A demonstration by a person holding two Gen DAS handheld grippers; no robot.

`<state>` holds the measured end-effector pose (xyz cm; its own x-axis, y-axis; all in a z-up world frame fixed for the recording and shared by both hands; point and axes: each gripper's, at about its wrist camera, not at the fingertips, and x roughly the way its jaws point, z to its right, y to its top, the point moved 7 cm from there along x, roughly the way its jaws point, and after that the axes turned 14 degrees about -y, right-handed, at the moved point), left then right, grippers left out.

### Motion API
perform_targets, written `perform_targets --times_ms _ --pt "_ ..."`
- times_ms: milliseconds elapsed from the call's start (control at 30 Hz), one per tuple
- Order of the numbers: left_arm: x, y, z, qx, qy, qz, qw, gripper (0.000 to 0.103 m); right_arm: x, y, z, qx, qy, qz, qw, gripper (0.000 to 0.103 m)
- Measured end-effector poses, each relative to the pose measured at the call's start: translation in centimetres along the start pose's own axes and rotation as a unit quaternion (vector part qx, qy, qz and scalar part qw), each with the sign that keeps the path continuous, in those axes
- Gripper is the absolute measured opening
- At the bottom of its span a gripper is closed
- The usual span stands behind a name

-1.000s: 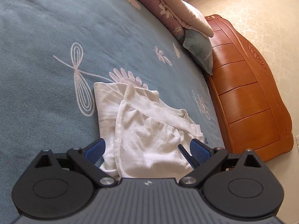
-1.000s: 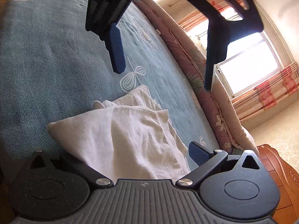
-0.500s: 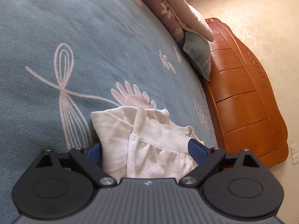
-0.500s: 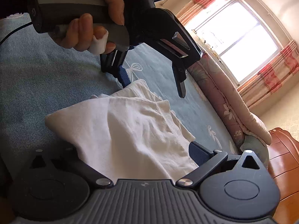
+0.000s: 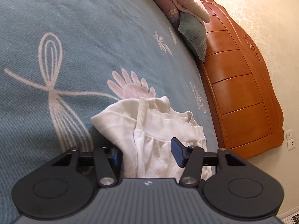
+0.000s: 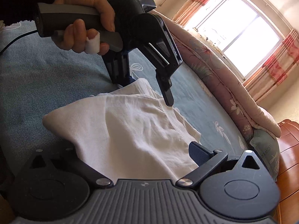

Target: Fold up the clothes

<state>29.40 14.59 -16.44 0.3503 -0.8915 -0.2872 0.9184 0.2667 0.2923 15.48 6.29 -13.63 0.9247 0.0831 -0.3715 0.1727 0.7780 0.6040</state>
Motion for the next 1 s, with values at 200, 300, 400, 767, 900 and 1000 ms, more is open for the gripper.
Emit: perform_targets --times_ms 200,300,400,767,900,1000 --pt "0.2 -1.2 0.7 0.014 0.008 -0.050 0.9986 0.054 -0.5 -0.1 -0.2 0.000 -0.005 0.002 1.000 0.103" --pt "0.7 -0.6 0.4 -0.003 -0.004 -0.045 0.9990 0.054 -0.5 -0.3 -0.1 0.010 0.000 -0.001 1.000 0.103" --pt "2.3 0.4 0.7 0.013 0.000 -0.056 0.9984 0.053 -0.4 -0.5 0.0 0.016 0.003 -0.003 1.000 0.103" --pt "1.7 0.2 -0.1 0.029 0.063 -0.053 0.9961 0.017 -2.0 0.1 -1.9 -0.056 -0.050 0.009 0.997 0.096" --pt "1.8 0.2 0.0 0.032 0.070 -0.049 0.9958 0.017 -2.6 0.4 -2.8 -0.084 -0.050 0.006 0.995 0.081" --pt "1.7 0.0 0.0 0.028 0.072 -0.039 0.9962 0.017 -2.9 0.7 -3.9 -0.113 -0.046 0.000 0.993 0.064"
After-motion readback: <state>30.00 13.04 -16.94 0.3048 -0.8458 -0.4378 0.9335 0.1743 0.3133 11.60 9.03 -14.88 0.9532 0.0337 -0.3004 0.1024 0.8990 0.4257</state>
